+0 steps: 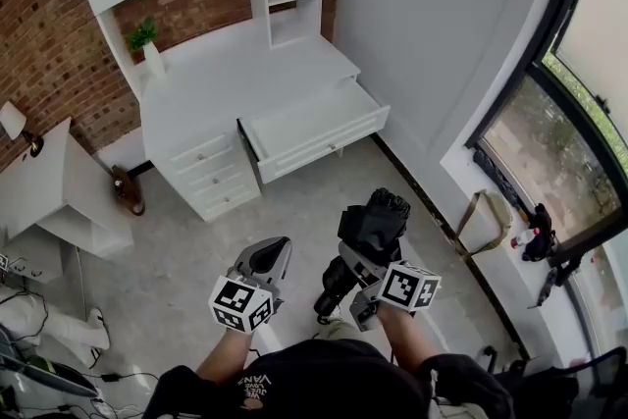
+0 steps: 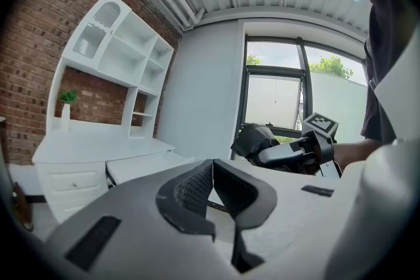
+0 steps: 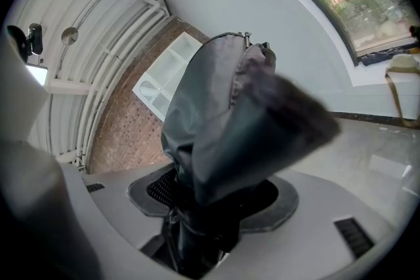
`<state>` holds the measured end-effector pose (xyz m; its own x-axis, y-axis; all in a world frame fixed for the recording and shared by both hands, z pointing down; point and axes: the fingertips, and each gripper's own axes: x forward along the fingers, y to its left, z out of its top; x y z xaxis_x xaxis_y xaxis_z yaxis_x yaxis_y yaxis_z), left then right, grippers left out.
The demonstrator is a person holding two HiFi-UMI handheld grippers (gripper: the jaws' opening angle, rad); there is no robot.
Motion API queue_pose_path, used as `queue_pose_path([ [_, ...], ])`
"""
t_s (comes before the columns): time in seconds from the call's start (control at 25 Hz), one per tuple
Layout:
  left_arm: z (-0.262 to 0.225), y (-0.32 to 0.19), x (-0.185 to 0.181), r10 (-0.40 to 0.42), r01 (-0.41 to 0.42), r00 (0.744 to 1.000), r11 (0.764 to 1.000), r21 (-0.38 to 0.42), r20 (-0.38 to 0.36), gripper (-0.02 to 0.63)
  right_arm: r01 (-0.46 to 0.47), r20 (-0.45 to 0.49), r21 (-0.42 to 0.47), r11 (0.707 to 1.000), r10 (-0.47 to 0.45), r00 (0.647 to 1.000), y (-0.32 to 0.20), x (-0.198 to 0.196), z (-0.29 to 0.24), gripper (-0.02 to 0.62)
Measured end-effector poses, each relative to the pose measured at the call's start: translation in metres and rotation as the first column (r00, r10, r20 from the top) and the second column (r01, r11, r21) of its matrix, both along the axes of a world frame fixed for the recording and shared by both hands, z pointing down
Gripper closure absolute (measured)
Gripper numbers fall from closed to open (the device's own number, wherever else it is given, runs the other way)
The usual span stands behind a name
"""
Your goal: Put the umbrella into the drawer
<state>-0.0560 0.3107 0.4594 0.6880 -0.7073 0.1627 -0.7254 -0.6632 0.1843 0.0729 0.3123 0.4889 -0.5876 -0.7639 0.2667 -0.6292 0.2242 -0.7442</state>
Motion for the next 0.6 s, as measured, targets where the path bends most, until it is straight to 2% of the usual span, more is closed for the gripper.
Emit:
queue_pose_path([
  [0.32, -0.008, -0.088, 0.036, -0.092, 0.092, 0.996, 0.996, 0.018, -0.002, 0.598, 0.052, -0.006, -0.018, 0.998, -0.052, 0.999, -0.091, 0.043, 0.006, 0.339],
  [0.6, -0.006, -0.144, 0.05, -0.18, 0.18, 0.984, 0.984, 0.022, 0.002, 0.598, 0.1, -0.026, -0.023, 0.995, -0.1, 0.995, -0.153, 0.069, 0.012, 0.339],
])
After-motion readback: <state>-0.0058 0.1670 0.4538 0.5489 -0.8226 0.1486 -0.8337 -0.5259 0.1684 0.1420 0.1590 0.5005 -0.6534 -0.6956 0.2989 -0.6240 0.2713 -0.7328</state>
